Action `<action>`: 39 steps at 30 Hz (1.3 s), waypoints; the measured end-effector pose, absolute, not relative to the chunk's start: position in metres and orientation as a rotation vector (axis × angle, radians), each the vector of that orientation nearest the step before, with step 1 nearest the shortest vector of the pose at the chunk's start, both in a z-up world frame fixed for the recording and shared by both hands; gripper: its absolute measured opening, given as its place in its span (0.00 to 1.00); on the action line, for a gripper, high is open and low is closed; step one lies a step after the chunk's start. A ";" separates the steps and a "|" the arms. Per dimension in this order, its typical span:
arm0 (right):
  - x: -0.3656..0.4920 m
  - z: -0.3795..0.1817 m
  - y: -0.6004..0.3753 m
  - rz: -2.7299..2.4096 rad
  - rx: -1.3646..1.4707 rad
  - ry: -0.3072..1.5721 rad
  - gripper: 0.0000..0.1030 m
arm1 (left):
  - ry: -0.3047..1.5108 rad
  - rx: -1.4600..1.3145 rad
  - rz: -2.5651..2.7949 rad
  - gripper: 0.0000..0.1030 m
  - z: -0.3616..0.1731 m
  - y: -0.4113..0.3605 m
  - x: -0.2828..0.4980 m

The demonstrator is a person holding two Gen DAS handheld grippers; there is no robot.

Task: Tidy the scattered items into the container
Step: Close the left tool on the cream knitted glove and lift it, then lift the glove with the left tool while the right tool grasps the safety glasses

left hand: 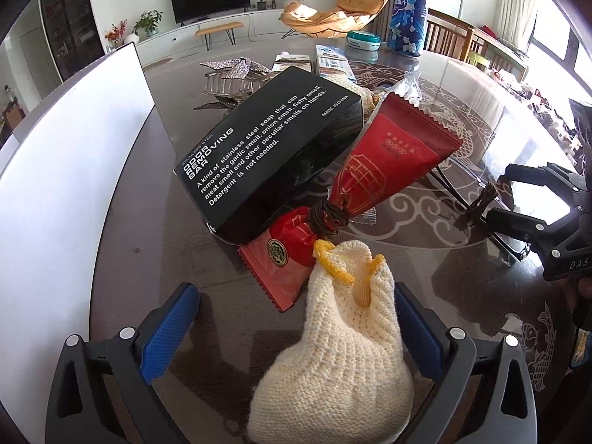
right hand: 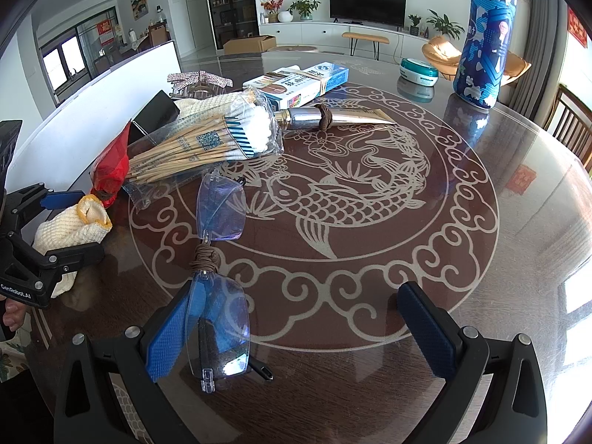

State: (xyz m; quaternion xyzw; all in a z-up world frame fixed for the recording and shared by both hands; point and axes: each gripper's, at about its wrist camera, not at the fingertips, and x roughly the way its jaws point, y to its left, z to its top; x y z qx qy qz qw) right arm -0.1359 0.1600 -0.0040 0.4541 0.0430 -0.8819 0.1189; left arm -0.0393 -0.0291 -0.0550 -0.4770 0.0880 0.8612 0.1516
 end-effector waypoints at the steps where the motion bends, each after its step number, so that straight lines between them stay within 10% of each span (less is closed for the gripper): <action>1: -0.136 -0.004 0.160 -2.579 1.328 0.126 1.00 | 0.253 -1.372 2.467 0.90 -0.054 -0.028 -0.036; 8: -0.136 -0.004 0.160 -2.580 1.328 0.127 1.00 | 0.214 -1.372 2.507 0.53 -0.047 -0.029 -0.010; 39: -0.144 -0.004 0.158 -2.492 1.367 0.178 1.00 | 0.135 -1.393 2.640 0.56 -0.049 -0.033 0.009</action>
